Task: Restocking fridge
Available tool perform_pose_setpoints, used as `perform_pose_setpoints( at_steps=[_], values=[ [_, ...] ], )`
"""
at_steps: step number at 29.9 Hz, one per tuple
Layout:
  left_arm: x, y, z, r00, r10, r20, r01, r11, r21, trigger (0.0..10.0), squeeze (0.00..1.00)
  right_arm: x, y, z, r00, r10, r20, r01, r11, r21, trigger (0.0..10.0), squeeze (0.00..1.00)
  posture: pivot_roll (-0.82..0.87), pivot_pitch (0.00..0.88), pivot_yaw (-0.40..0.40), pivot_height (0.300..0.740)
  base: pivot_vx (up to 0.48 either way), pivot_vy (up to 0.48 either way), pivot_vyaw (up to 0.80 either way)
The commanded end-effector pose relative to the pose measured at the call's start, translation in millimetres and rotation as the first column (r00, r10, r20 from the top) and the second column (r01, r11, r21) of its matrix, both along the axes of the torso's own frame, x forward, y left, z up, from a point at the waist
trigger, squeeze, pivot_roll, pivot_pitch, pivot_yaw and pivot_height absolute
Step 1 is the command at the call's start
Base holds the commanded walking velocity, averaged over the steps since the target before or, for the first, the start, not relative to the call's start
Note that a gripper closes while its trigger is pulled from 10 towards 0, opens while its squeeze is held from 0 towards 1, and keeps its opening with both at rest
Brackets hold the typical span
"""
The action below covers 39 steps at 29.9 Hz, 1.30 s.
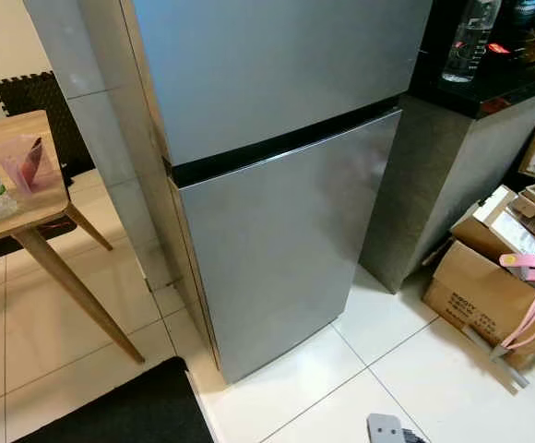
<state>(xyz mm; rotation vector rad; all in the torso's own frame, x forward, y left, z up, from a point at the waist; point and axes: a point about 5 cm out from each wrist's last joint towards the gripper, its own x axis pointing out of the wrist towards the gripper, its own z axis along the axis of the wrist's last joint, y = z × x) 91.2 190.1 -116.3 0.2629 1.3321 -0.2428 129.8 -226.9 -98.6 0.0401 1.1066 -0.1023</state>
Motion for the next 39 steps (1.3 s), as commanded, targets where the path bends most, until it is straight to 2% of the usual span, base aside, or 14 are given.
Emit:
perform_pose_setpoints(
  at_steps=[1,6,20,21,24,25,28,29,30,31,32,33,37,39],
  values=[
    [60.2,-17.0,17.3,0.97,-0.002,0.244,0.017,0.998,-0.06,10.0,0.0,1.1,0.0,0.4,1.0,0.003,0.006,-0.003,1.0,0.0,10.0,0.0,-0.09,0.015,0.006,0.74,0.0,0.0,0.0],
    [61.9,-16.6,18.0,0.967,-0.011,0.255,0.025,0.998,-0.05,10.0,0.0,0.6,0.5,0.2,1.0,0.006,0.005,-0.006,1.0,0.0,10.0,0.0,-0.09,0.017,0.009,0.74,0.0,-0.459,0.0],
    [66.4,-16.2,19.9,0.962,-0.006,0.272,0.021,0.998,-0.053,10.0,0.0,-0.6,1.5,-0.4,1.0,0.02,0.0,-0.02,1.0,-0.001,10.0,0.0,-0.09,0.019,0.009,0.74,0.0,0.0,0.0],
    [75.7,-15.1,24.1,0.949,0.042,0.312,-0.022,0.997,-0.068,10.0,0.0,-1.0,1.6,-0.5,1.0,0.023,-0.002,-0.023,1.0,-0.001,10.0,0.0,-0.09,0.019,0.006,0.74,0.0,0.0,0.0],
    [89.8,-10.8,31.1,0.925,0.1,0.367,-0.077,0.994,-0.077,10.0,0.0,-1.4,1.6,-0.7,1.0,0.027,-0.003,-0.027,1.0,-0.002,10.0,0.0,-0.09,0.022,0.004,0.74,0.0,0.0,0.0],
    [89.8,-10.8,31.1,0.925,0.1,0.367,-0.077,0.994,-0.077,10.0,0.0,-1.4,1.6,-0.7,1.0,0.027,-0.003,-0.027,1.0,-0.002,10.0,0.0,-0.09,0.022,0.004,0.74,0.0,0.0,0.0],
    [123.1,2.2,50.7,0.853,0.199,0.482,-0.175,0.98,-0.095,10.0,0.0,-1.8,1.6,-0.8,1.0,0.03,-0.005,-0.03,1.0,-0.003,10.0,0.0,-0.08,0.027,0.003,0.74,0.0,0.0,0.0],
    [137.7,6.4,60.7,0.814,0.25,0.524,-0.212,0.968,-0.134,10.0,0.22,-2.1,1.6,-0.9,0.999,0.032,-0.005,-0.032,0.999,-0.003,10.0,0.0,-0.08,0.032,0.002,0.74,0.0,0.0,0.0],
    [137.7,6.4,60.7,0.814,0.25,0.524,-0.212,0.968,-0.134,10.0,0.22,-2.1,1.6,-0.9,0.999,0.032,-0.005,-0.032,0.999,-0.003,10.0,0.0,-0.08,0.032,0.002,0.74,0.0,0.0,0.0],
    [151.0,9.9,70.6,0.78,0.271,0.564,-0.22,0.963,-0.158,10.0,1.0,-2.4,1.7,-1.0,0.999,0.033,-0.006,-0.033,0.999,-0.004,10.0,0.0,-0.08,0.042,0.004,0.74,0.0,0.0,0.0],
    [168.9,14.7,85.5,0.733,0.286,0.617,-0.221,0.958,-0.182,10.0,1.0,-3.0,2.0,-1.2,0.999,0.034,-0.006,-0.034,0.999,-0.003,10.0,0.0,-0.09,0.051,0.007,0.74,0.0,0.0,0.0],
    [168.9,14.7,85.5,0.733,0.286,0.617,-0.221,0.958,-0.182,10.0,1.0,-3.0,2.0,-1.2,0.999,0.034,-0.006,-0.034,0.999,-0.003,10.0,0.0,-0.09,0.051,0.007,0.74,0.0,0.0,0.0],
    [226.9,29.7,147.7,0.548,0.315,0.775,-0.182,0.949,-0.257,10.0,1.0,-8.5,4.1,-3.3,0.999,0.032,-0.016,-0.032,0.999,0.002,10.0,0.0,-0.09,0.07,0.017,0.74,0.0,0.0,0.0],
    [246.5,34.5,175.4,0.471,0.308,0.827,-0.157,0.951,-0.265,10.0,1.0,-12.1,4.8,-4.5,0.999,0.029,-0.024,-0.029,1.0,0.004,10.0,0.0,-0.09,0.072,0.021,0.74,0.0,0.0,0.0]
  ],
)
